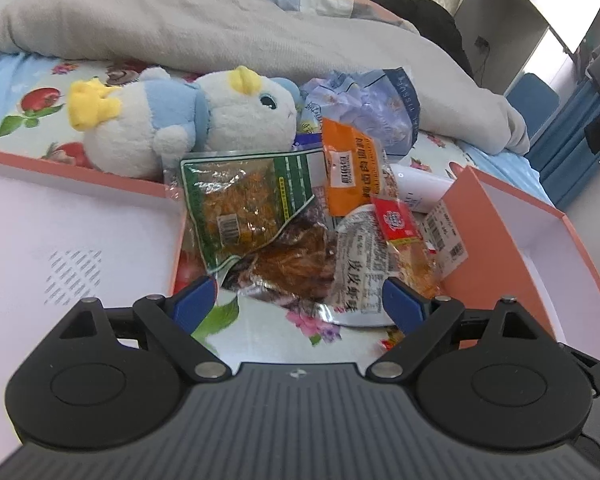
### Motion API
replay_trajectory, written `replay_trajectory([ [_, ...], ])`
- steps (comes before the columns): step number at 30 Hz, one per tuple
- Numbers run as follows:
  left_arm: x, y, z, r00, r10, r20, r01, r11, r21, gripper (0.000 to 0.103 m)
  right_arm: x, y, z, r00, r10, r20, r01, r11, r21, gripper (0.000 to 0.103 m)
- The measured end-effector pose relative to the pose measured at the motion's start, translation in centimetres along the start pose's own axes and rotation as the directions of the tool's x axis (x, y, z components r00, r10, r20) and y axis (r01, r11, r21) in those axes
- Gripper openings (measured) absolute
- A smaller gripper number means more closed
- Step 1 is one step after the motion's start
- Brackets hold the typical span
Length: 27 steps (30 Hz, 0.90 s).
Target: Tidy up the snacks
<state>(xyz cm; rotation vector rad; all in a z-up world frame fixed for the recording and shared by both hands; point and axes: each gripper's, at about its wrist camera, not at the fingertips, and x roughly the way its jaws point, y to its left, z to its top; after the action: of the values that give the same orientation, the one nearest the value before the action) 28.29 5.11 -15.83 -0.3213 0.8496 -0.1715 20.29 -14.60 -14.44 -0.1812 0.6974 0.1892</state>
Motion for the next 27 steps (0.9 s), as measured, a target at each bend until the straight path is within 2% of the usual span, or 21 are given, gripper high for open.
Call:
replay_trajectory([
  [5, 3.0, 0.8, 1.2, 0.999, -0.021, -0.029, 0.022, 1.0, 0.017, 0.093, 3.1, 0.2, 0.5, 0.998, -0.048, -0.031, 0.046, 0.998, -0.052, 0.049],
  [12, 6.7, 0.3, 2.4, 0.996, -0.057, -0.065, 0.065, 0.991, 0.117, 0.093, 6.7, -0.1, 0.9, 0.992, -0.113, -0.052, 0.105, 0.986, -0.132, 0.049],
  [21, 9.7, -1.0, 2.5, 0.989, -0.075, -0.131, 0.111, 0.947, 0.3, 0.093, 8.9, 0.6, 0.6, 0.983, -0.172, -0.06, 0.153, 0.96, -0.236, 0.049],
  [22, 9.9, -1.0, 2.4, 0.988, -0.074, -0.135, 0.113, 0.945, 0.308, 0.092, 9.0, 0.6, 0.6, 0.983, -0.17, -0.064, 0.151, 0.961, -0.231, 0.05],
  [25, 10.2, -1.1, 2.2, 0.988, -0.075, -0.136, 0.115, 0.94, 0.322, 0.079, 9.3, 0.5, 0.6, 0.983, -0.169, -0.066, 0.15, 0.962, -0.229, 0.051],
  [26, 10.2, -1.1, 2.1, 0.989, -0.066, -0.132, 0.106, 0.939, 0.326, 0.072, 9.2, 0.4, 0.6, 0.984, -0.167, -0.067, 0.148, 0.964, -0.223, 0.05],
  [27, 10.3, -1.1, 2.0, 0.99, -0.059, -0.131, 0.1, 0.939, 0.33, 0.07, 9.2, 0.4, 0.6, 0.984, -0.165, -0.067, 0.146, 0.964, -0.221, 0.049],
])
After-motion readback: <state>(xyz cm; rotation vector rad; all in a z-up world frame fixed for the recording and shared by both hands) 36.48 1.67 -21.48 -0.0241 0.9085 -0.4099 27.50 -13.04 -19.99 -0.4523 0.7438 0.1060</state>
